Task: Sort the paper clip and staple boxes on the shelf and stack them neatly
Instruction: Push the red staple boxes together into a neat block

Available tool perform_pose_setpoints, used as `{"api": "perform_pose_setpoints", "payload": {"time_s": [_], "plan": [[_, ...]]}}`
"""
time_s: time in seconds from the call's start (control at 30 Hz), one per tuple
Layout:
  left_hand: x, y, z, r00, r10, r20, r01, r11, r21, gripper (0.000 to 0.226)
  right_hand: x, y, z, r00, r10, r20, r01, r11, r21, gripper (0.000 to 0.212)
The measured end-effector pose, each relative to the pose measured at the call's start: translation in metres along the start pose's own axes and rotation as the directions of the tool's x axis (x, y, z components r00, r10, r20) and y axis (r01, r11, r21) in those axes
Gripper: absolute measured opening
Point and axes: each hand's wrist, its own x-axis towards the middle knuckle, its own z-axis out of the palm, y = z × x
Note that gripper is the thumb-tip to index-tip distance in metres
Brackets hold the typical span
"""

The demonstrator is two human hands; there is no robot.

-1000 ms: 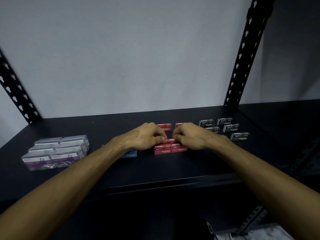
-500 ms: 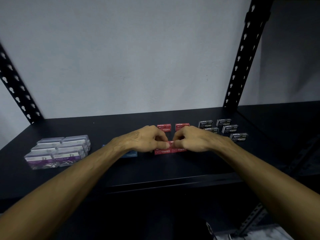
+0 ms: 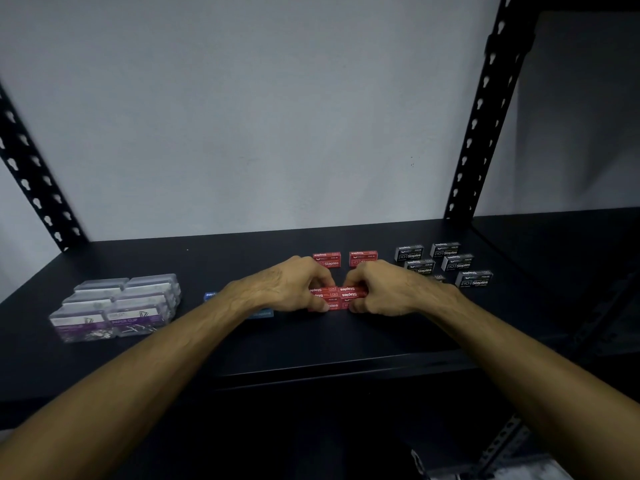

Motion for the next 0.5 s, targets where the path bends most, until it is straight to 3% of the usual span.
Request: {"api": "perform_pose_setpoints", "payload": {"time_s": [0.37,0.5], "plan": [[0.0042,-0.0034,0.0016,1.000,-0.008,0.015,0.007,1.000,0.008,0.034,0.0017,0.0010,0.0000,1.000,0.018,0.012,-0.018,1.000,0.009,0.013],[0.0049,-0.0056,-0.0014,1.000,-0.018,-0.009,0.018,1.000,-0.001,0.044,0.0040,0.0034,-0.0018,0.998,0.059,0.007,-0.060,0.998,0.028,0.022]]}}
